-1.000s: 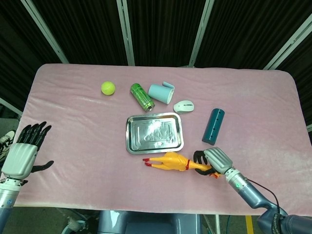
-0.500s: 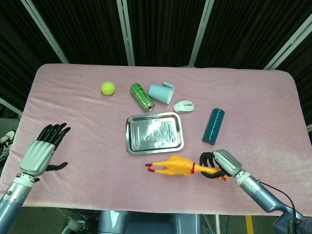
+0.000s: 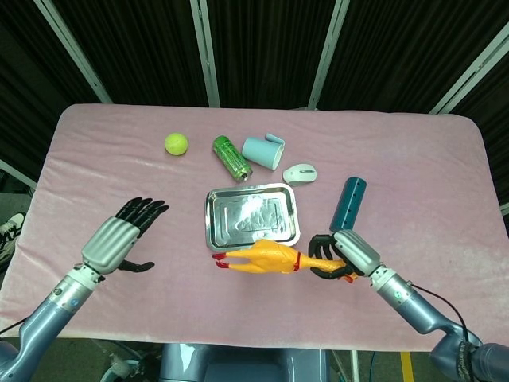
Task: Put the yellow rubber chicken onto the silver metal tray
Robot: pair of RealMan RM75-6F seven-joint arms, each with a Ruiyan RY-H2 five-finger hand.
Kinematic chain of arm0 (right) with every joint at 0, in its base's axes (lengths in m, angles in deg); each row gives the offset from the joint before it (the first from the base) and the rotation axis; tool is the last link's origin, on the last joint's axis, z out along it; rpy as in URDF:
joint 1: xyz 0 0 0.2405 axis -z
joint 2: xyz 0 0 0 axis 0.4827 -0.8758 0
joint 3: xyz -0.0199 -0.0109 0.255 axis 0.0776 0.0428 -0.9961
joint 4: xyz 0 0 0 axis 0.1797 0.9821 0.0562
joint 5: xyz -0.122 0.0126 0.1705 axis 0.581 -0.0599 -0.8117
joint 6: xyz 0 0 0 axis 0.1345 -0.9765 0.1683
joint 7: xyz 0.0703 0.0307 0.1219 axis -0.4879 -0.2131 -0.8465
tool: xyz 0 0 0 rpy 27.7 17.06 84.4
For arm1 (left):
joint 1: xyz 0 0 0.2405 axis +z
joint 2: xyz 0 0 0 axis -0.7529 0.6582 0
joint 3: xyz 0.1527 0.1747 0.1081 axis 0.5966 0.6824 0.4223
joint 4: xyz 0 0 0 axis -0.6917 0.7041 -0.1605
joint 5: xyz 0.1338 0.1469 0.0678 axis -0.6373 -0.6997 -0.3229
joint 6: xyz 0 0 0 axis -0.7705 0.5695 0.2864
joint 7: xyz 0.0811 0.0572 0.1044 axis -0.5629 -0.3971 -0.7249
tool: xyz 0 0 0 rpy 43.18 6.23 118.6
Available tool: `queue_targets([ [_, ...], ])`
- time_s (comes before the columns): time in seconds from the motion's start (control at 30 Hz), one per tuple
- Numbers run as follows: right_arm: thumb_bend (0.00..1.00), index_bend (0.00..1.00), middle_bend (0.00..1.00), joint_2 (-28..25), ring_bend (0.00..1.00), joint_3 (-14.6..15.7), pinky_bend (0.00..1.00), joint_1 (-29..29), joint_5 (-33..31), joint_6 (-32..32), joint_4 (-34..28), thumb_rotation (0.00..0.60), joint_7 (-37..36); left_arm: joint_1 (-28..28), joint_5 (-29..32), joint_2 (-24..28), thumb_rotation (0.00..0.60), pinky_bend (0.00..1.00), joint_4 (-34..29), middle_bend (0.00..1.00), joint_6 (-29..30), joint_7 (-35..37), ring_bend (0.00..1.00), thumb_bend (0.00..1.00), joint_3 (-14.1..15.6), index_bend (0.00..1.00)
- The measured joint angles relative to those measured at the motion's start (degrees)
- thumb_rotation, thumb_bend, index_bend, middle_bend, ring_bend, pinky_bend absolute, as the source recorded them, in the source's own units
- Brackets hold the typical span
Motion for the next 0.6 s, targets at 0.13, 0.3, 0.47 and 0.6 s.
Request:
queue_targets([
  [0.13,0.96,0.93,0.69,1.46,0.70,-1.24,0.89,-0.88,-0.46,0.32,-0.10,0.600,3.04,-3.24,3.94,-0.25,0.600,0.00,-2.59,0.07,-4.06,-0.79,0.02,0.07,-1.57,0.06],
  [0.3,0.96,0.94,0.69,4.80,0.70,-3.56,0.89,-2.51,-1.97,0.99,0.60,0.600,6.46,-7.38,10.51,-1.18,0.600,0.00,-4.68,0.10,-8.45,-2.51,0.05,0.08,-3.43,0.09],
  [0.47,0.96,0.94,0.69,7.23,0.70,-5.39,0.89,-4.43,-2.87,1.71,1.65,0.600,8.00,-10.69,17.91,-2.60,0.600,0.00,-5.83,0.12,-10.32,-5.18,0.08,0.18,-4.87,0.16],
  [0.6,0.97,0.95,0.69,8.17,0.70,-5.93,0.89,-5.15,-3.13,1.91,2.16,0.600,8.66,-13.52,24.00,-3.53,0.600,0.00,-6.72,0.14,-11.30,-8.03,0.10,0.21,-5.74,0.17],
])
